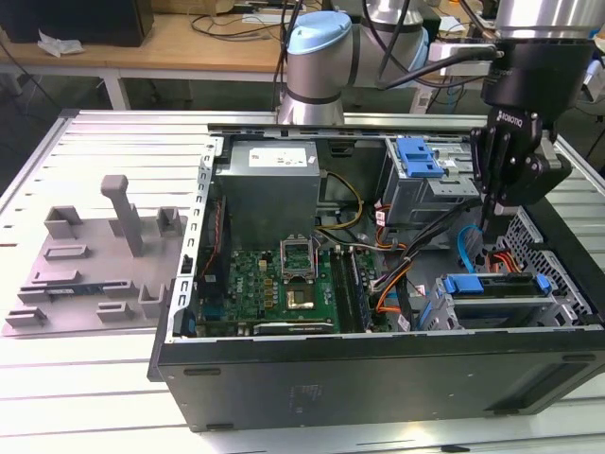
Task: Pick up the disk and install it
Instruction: 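Insert the second disk wire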
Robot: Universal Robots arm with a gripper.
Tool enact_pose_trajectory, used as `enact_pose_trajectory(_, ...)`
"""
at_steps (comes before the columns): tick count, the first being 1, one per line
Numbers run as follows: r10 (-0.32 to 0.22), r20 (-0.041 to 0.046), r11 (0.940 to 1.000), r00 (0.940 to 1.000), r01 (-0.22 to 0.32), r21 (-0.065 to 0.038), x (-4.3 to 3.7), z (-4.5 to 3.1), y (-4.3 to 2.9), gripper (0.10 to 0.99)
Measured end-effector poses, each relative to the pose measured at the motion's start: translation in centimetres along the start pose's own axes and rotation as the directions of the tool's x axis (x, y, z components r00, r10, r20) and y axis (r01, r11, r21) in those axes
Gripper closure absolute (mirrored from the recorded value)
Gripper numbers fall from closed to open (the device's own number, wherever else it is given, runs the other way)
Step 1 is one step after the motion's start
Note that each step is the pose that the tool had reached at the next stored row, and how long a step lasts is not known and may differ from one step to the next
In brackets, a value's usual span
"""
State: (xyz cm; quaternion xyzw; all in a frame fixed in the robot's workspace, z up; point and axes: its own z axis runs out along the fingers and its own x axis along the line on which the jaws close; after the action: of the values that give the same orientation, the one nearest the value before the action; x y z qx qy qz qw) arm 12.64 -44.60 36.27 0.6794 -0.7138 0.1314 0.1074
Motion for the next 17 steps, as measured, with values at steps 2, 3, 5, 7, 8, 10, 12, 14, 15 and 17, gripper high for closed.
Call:
enact_pose_trajectory(2, 0.000, -0.0005, 1.0000, 1.0000, 0.000, 0.000, -0.01, 0.03, 0.00, 0.925)
enact_pose_trajectory(3, 0.000, -0.0006, 1.0000, 1.0000, 0.000, 0.000, -0.01, 0.03, 0.00, 0.925)
enact_pose_trajectory(5, 0.000, -0.0006, 1.0000, 1.0000, 0.000, 0.000, -0.01, 0.04, 0.00, 0.925)
enact_pose_trajectory(7, 0.000, -0.0006, 1.0000, 1.0000, 0.000, 0.000, -0.01, 0.04, 0.00, 0.925)
enact_pose_trajectory(8, 0.000, -0.0006, 1.0000, 1.0000, 0.000, 0.000, -0.01, 0.04, 0.00, 0.925)
enact_pose_trajectory(10, 0.000, -0.0002, 1.0000, 1.0000, 0.000, 0.000, -0.01, 0.04, 0.00, 0.925)
enact_pose_trajectory(12, 0.001, 0.0315, 1.0000, 0.9995, -0.001, -0.001, 0.46, 0.21, -0.01, 0.925)
enact_pose_trajectory(14, 0.002, 0.0491, 1.0000, 0.9988, -0.001, -0.002, 1.22, 0.48, -0.05, 0.925)
enact_pose_trajectory(15, 0.002, 0.0583, 1.0000, 0.9983, -0.001, -0.003, 1.49, 0.57, -0.08, 0.925)
enact_pose_trajectory(17, 0.002, 0.0793, 1.0000, 0.9968, -0.002, -0.004, 1.84, 0.70, -0.12, 0.925)
